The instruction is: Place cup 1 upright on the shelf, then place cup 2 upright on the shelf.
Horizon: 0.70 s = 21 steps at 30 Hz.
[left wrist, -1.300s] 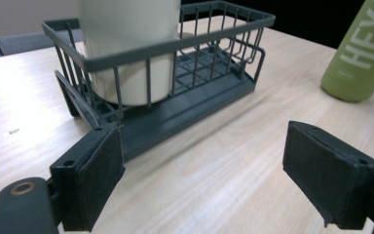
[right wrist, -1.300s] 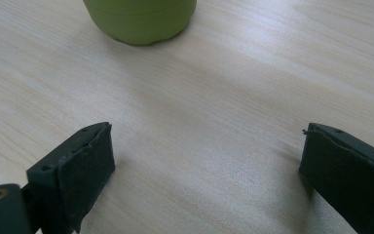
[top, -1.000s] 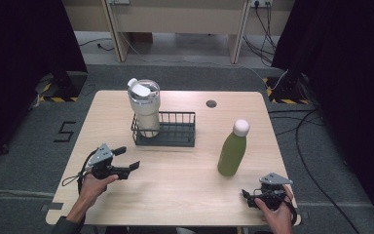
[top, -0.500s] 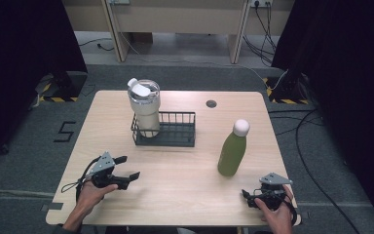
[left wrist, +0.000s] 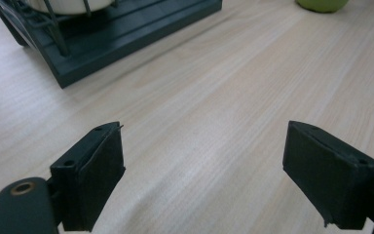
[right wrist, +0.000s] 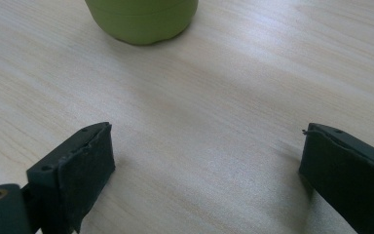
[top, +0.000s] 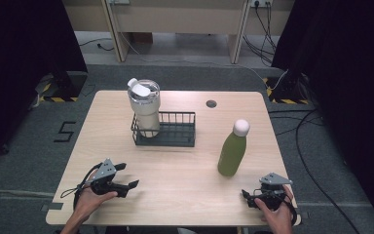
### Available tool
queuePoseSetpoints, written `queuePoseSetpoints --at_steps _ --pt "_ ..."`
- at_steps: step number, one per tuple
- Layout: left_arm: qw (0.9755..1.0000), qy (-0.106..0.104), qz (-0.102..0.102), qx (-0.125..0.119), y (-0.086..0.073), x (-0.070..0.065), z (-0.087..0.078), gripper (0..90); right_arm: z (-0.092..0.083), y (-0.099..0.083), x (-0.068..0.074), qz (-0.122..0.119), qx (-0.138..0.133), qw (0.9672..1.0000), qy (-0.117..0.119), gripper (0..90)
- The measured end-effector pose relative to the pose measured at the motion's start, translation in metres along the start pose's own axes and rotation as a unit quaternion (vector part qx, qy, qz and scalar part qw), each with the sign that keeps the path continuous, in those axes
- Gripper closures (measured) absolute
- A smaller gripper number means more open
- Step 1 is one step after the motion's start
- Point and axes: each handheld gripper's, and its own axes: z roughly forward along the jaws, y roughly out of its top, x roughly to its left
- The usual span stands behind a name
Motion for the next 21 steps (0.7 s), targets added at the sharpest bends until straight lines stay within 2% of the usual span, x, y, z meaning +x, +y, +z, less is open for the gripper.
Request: queuePoseSetpoints --at_steps 7,11,12,14,18,21 --pt "0.9993 -0.003 0.006 0.036 -0.0057 -0.0034 0.0040 14.6 0.0000 0.0000 -0.0001 0.000 0.000 1.0000 0.000 5.9" --pt "0.9977 0.001 0.010 0.066 -0.0102 -0.0040 0.0081 14.6 0.0000 0.0000 -0.0001 0.000 0.000 1.0000 0.000 5.9" --pt "0.9971 0.005 0.018 0.074 -0.0104 -0.0050 0.0086 14.9 0.0000 0.0000 0.0000 0.000 0.000 1.0000 0.000 5.9" --pt "0.9963 0.008 0.026 0.082 -0.0107 -0.0069 0.0095 14.8 0.0001 0.0001 -0.0001 0.000 0.000 1.0000 0.000 5.8" --pt "0.9961 0.002 0.012 0.087 -0.0107 -0.0053 0.0101 14.3 0.0000 0.0001 0.0000 0.000 0.000 1.0000 0.000 5.8" --pt "0.9961 0.002 0.012 0.087 -0.0107 -0.0053 0.0101 14.2 0.0000 0.0001 0.0000 0.000 0.000 1.0000 0.000 5.8"
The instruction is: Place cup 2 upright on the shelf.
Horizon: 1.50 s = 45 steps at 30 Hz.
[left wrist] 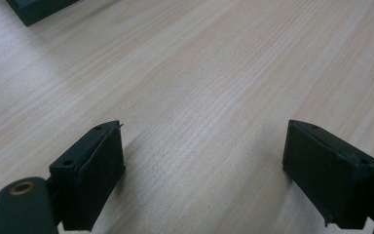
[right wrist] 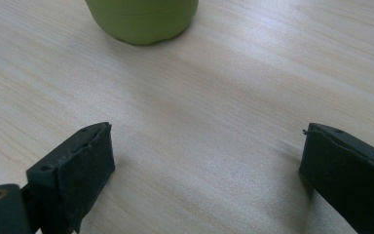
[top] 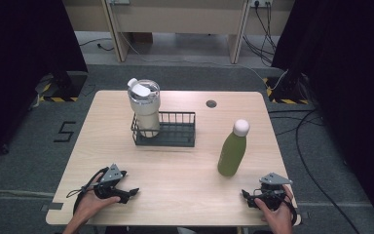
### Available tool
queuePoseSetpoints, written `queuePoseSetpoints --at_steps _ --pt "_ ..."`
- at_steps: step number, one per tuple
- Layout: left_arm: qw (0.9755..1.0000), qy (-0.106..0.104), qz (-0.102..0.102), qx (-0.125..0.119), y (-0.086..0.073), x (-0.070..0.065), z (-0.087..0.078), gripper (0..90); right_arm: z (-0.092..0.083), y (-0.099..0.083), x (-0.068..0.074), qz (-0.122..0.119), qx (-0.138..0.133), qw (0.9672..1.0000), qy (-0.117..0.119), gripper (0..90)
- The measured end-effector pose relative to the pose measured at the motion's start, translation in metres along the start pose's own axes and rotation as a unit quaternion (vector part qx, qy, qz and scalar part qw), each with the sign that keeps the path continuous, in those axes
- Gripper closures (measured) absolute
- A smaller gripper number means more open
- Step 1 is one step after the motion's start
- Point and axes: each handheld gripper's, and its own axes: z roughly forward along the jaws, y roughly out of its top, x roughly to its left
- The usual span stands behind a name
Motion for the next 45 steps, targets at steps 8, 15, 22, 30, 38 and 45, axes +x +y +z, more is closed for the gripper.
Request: queuePoseSetpoints --at_steps 8,15,22,30,38,45 --pt "1.0000 0.000 0.000 0.000 0.000 0.000 0.000 14.2 -0.002 -0.001 0.001 0.002 -0.005 1.0000 0.005 14.9" --pt "1.0000 0.000 -0.001 -0.001 0.000 0.000 0.000 14.3 -0.007 0.000 0.002 -0.012 -0.038 0.9992 0.009 15.1" --pt "1.0000 0.000 -0.001 0.000 0.000 0.000 0.000 14.4 -0.020 0.007 0.006 -0.021 -0.086 0.9961 0.008 15.2" --pt "1.0000 0.000 0.000 0.000 0.000 0.000 0.000 14.4 -0.025 0.013 0.012 -0.031 -0.113 0.9930 0.015 15.2" --pt "1.0000 0.000 -0.001 -0.001 0.000 0.000 0.000 14.4 -0.025 0.024 0.018 -0.037 -0.140 0.9893 0.022 15.1" --pt "1.0000 0.000 0.000 0.000 0.000 0.000 0.000 14.4 -0.015 0.033 0.022 -0.043 -0.153 0.9866 0.037 15.1"
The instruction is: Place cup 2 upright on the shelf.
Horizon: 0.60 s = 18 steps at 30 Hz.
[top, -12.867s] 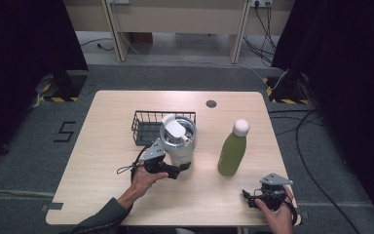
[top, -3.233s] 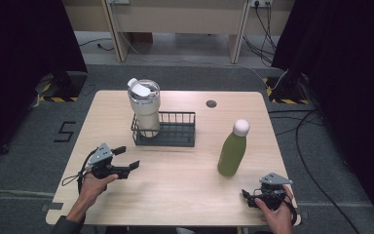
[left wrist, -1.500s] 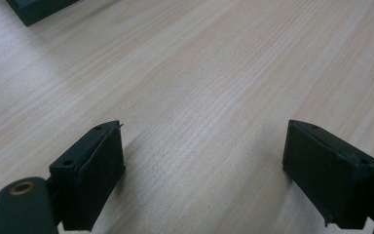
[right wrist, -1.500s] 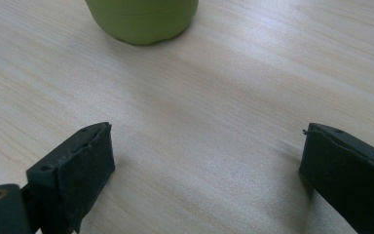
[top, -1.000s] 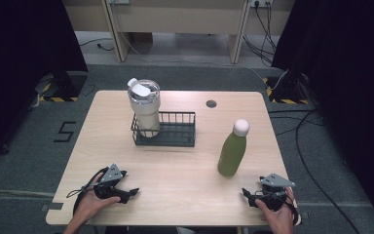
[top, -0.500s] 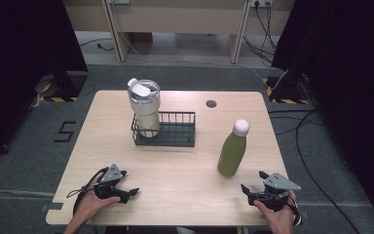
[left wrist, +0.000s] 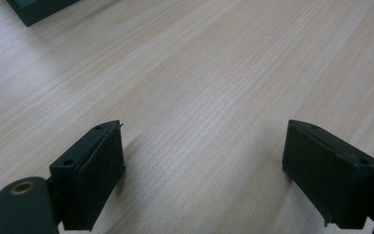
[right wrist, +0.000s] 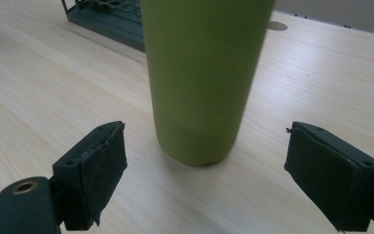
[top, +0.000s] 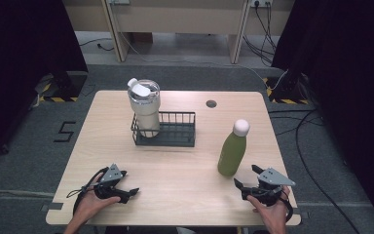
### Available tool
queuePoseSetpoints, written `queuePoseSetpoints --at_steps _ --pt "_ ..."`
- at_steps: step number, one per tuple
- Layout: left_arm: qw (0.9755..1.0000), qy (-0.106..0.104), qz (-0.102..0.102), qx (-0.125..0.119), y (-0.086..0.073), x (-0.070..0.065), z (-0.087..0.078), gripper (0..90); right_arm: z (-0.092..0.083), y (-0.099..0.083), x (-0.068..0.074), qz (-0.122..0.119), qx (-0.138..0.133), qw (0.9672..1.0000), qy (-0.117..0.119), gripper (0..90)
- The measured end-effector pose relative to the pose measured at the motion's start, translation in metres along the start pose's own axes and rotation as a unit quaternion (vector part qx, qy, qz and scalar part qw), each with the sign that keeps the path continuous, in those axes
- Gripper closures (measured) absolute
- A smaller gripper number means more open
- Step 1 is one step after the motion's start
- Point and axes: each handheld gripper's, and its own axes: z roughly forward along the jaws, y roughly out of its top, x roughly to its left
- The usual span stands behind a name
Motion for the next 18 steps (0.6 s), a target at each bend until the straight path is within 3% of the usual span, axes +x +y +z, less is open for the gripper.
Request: queuePoseSetpoints --at_steps 7,18 --pt "1.0000 0.000 0.000 0.000 0.000 0.000 0.000 14.4 0.007 0.003 0.004 -0.009 -0.011 0.9998 0.012 15.1" --pt "1.0000 0.000 0.000 0.000 0.000 0.000 0.000 14.4 0.018 0.006 -0.001 0.006 -0.020 0.9997 0.014 15.1"
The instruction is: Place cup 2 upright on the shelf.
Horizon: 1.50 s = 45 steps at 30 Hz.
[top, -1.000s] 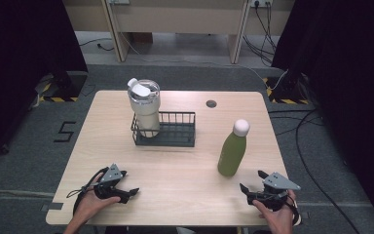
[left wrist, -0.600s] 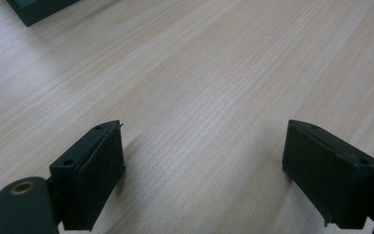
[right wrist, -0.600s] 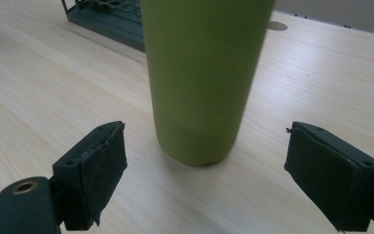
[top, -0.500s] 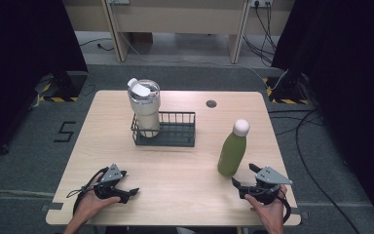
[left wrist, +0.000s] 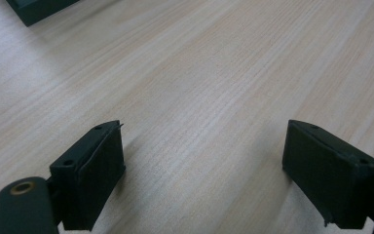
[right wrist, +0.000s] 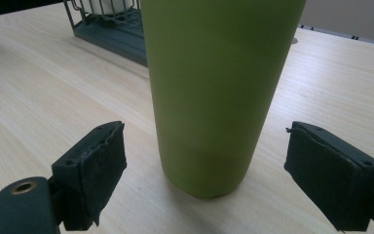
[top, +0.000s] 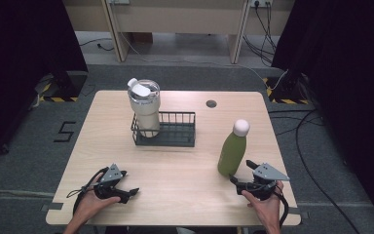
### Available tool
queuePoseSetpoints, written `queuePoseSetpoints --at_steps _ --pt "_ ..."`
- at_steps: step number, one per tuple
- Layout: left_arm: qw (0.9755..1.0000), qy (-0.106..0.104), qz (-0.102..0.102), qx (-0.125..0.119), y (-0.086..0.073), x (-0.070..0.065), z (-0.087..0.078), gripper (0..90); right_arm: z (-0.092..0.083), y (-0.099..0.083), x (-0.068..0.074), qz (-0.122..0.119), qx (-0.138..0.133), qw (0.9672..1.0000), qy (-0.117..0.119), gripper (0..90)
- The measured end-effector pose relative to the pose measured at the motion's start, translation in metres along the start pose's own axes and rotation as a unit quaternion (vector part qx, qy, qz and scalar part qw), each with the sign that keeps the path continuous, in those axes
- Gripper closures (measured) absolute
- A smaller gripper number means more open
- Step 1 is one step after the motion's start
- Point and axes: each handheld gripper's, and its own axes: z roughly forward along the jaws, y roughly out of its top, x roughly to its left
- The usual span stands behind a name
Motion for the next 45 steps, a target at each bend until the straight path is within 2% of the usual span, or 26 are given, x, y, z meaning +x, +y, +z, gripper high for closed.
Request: queuePoseSetpoints --at_steps 7,11,19,23,29,35,45 --pt "1.0000 0.000 0.000 0.000 0.000 0.000 0.000 14.4 0.012 0.007 -0.004 0.002 -0.017 0.9998 0.005 15.2" --pt "1.0000 0.000 0.001 0.001 0.000 0.000 0.000 14.4 0.018 0.006 -0.007 0.008 -0.015 0.9999 0.000 15.1" --pt "1.0000 0.000 0.001 0.000 0.000 0.000 0.000 14.4 0.031 0.006 -0.009 0.011 -0.023 0.9995 0.019 15.4" --pt "1.0000 0.000 0.001 0.000 0.000 0.000 0.000 14.4 0.037 0.008 -0.008 0.004 -0.018 0.9996 0.022 15.1" --pt "1.0000 0.000 0.001 0.000 0.000 0.000 0.000 14.4 0.044 0.015 -0.008 -0.003 -0.024 0.9995 0.018 15.9" --pt "1.0000 0.000 0.001 0.001 0.000 0.000 0.000 14.4 0.048 0.014 -0.010 0.000 -0.031 0.9993 0.021 19.0" --pt "1.0000 0.000 0.001 0.001 0.000 0.000 0.000 14.4 0.052 0.014 -0.011 0.007 -0.037 0.9989 0.027 19.4"
